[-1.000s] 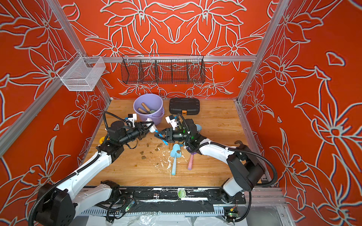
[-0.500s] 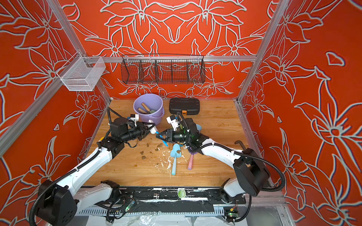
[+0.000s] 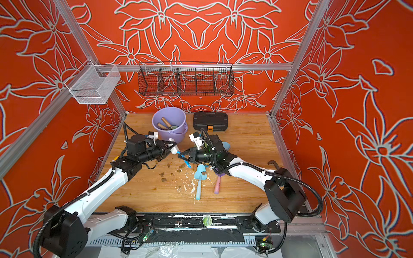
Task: Brush the soil off the hand trowel and place it into the bucket
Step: Adjust the brush.
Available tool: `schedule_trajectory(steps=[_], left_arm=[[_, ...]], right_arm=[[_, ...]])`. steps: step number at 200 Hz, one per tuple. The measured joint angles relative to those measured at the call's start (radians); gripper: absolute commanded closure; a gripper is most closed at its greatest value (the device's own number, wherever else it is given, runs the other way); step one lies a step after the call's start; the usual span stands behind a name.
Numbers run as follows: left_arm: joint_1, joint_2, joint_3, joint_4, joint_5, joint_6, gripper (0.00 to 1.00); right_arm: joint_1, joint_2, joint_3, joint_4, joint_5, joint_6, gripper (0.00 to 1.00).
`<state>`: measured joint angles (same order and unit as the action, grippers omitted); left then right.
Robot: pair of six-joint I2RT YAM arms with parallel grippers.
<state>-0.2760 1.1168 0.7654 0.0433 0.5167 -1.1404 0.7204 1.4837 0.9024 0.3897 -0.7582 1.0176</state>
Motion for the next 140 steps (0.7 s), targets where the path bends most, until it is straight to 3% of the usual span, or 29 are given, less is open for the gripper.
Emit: schedule_trajectory(steps=[30,47,61,80,140], left_arm=[[0.000,0.001,0.025,-0.050,-0.008,0.024,1.00],[-0.001,0.002,0.040,-0.079,-0.015,0.039,0.79],[-0.001,0.006,0.050,-0.096,-0.020,0.054,0.43],[-0.001,0.016,0.062,-0.131,-0.027,0.064,0.20],[0.016,0.031,0.164,-0.309,-0.094,0.196,0.14]], right_arm=[[0.003,0.001,0.001,0.000,0.003,0.003,1.00],[0.005,0.001,0.001,0.000,0.011,0.003,1.00],[0.006,0.001,0.002,-0.001,0.015,0.003,1.00],[0.006,0.001,0.002,0.003,0.021,0.000,1.00],[0.006,0.003,0.002,-0.032,0.036,-0.012,1.00]])
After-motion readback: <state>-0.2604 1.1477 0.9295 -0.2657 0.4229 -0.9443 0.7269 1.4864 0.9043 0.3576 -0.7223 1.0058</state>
